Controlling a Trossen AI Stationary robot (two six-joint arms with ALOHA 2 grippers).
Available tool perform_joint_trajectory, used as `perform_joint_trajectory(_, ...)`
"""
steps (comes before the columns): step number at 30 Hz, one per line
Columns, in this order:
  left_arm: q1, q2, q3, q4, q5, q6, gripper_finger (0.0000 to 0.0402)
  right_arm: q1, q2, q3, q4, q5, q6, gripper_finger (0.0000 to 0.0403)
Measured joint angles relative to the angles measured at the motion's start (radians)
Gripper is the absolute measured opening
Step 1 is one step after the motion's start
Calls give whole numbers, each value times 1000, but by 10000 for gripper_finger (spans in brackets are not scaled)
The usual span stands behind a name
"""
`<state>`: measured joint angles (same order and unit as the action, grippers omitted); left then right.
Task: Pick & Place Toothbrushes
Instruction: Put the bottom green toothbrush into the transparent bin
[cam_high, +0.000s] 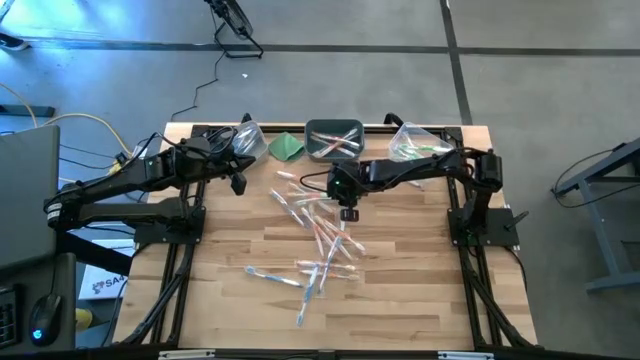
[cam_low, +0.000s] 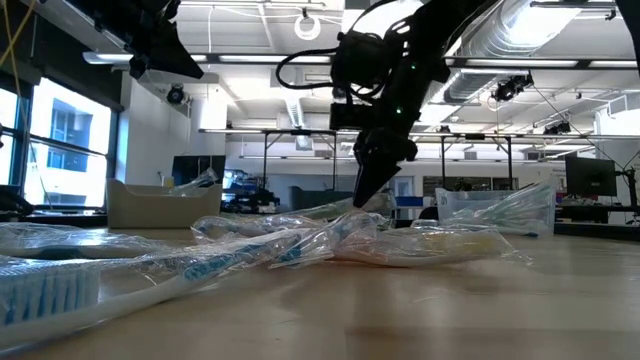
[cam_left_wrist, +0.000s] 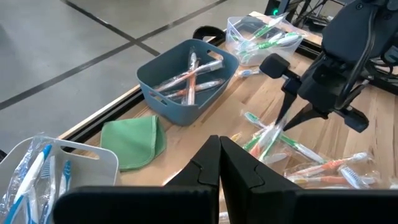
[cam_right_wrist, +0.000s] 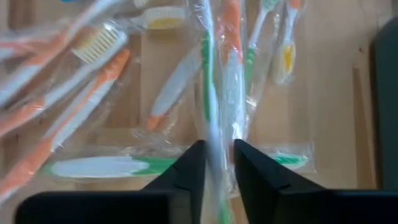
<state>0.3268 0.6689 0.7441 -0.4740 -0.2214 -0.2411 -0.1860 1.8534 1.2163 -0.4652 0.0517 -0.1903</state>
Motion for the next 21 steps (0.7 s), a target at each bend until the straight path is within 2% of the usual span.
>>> perform_joint_trajectory(7,0,0,0,-11,0,0,0,7,0,0,0,0,2,173)
perform_joint_trajectory(10,0,0,0,-29,0,0,0,16,0,0,3,-14,-16,197)
perform_joint_trajectory(14,0,0,0,-32,0,0,0,26,0,0,19,-56,-52,198)
perform_joint_trajectory(21,0,0,0,-32,0,-4,0,6,0,0,33,-86,-52,161)
